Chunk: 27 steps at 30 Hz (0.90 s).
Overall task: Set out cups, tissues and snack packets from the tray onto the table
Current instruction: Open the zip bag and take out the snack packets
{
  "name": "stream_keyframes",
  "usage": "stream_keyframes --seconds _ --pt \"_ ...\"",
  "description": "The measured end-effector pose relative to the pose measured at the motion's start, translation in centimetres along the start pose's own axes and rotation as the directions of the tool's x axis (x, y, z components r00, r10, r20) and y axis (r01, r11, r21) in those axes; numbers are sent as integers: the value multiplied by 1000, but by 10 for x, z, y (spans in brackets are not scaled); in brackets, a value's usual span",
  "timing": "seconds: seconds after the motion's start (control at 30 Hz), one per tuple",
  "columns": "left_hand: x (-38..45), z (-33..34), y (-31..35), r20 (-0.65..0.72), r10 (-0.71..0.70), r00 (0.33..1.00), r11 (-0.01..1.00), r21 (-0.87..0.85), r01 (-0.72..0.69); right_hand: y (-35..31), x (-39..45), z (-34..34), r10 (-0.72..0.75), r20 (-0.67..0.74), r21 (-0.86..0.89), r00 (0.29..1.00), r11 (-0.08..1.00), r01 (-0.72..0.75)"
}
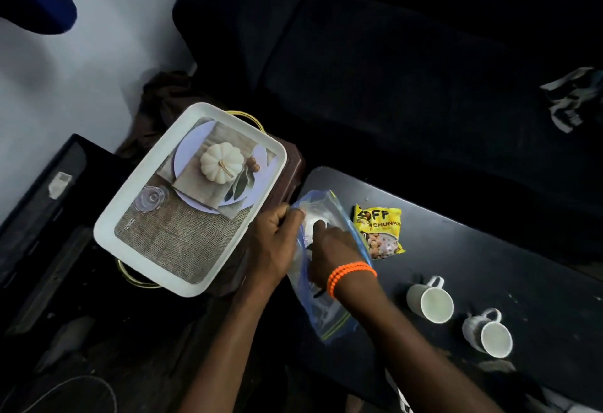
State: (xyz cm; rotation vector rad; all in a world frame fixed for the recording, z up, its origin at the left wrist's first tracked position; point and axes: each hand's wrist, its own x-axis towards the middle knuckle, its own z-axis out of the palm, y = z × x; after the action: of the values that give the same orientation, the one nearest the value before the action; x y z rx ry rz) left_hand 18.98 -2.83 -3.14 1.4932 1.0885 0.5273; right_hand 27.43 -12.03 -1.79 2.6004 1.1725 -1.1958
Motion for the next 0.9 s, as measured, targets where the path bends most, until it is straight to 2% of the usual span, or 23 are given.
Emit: stream_keyframes --seconds 0.1,0.17,0.23,0.27,0.33,0.37,0.4,0.43,0.47,0.53,0.57,0.6,0.67,0.7,0.73,0.77,0.83,0.9 --pt "4 -7 -3 -53 -23 998 999 40 25 -4 -38 -42 -126 -106 106 986 985 137" --pt "5 -12 -5 -80 -22 997 999 47 25 5 -63 -68 -127 -134 279 983 947 160" --pt "6 -15 -5 -93 -10 996 999 41 14 29 -88 -84 -132 -123 518 984 837 177" --pt "7 -16 -5 -92 -5 996 999 40 9 40 -97 -87 -160 -121 657 980 727 200" --pt "8 -20 -6 -85 3 996 999 48 1 64 -107 -89 -207 -196 887 958 380 264" --pt "7 -22 -7 -81 3 997 999 45 0 75 -106 -86 -186 -225 942 956 208 262" --pt "7 -25 -8 -74 -3 997 1000 31 6 84 -103 -81 -134 -230 966 964 88 242" --pt "6 -27 -9 -67 -14 998 1000 5 14 94 -97 -73 -62 -219 975 974 18 220" --pt "4 -28 -10 -62 -21 998 1000 -20 20 100 -87 -65 28 -199 980 980 6 199" --pt "1 -28 -12 -60 -12 998 999 -36 10 108 -57 -44 204 -210 975 956 120 189" --pt "0 -27 -12 -56 -1 998 999 -34 -1 109 -40 -33 282 -250 959 926 207 195" --pt "-1 -26 -12 -46 9 999 999 -33 -10 107 -24 -22 351 -324 918 879 341 203" --pt "-4 -23 -10 -23 19 1000 999 -37 -20 107 4 -2 347 -496 696 796 708 124" --pt "-4 -22 -9 -15 21 1000 999 -37 -22 105 15 7 292 -511 524 808 851 24" --pt "-5 -21 -8 -8 21 1000 999 -36 -21 103 22 14 255 -461 373 850 925 -75" --pt "-7 -20 -6 -4 19 1000 999 -38 -19 100 26 19 252 -383 284 889 948 -146" --pt "-9 -18 -2 0 25 1000 998 -53 -25 93 24 17 280 -322 336 904 927 -167" --pt "-11 -17 4 -2 36 999 996 -76 -36 85 12 3 301 -458 483 836 874 -51"
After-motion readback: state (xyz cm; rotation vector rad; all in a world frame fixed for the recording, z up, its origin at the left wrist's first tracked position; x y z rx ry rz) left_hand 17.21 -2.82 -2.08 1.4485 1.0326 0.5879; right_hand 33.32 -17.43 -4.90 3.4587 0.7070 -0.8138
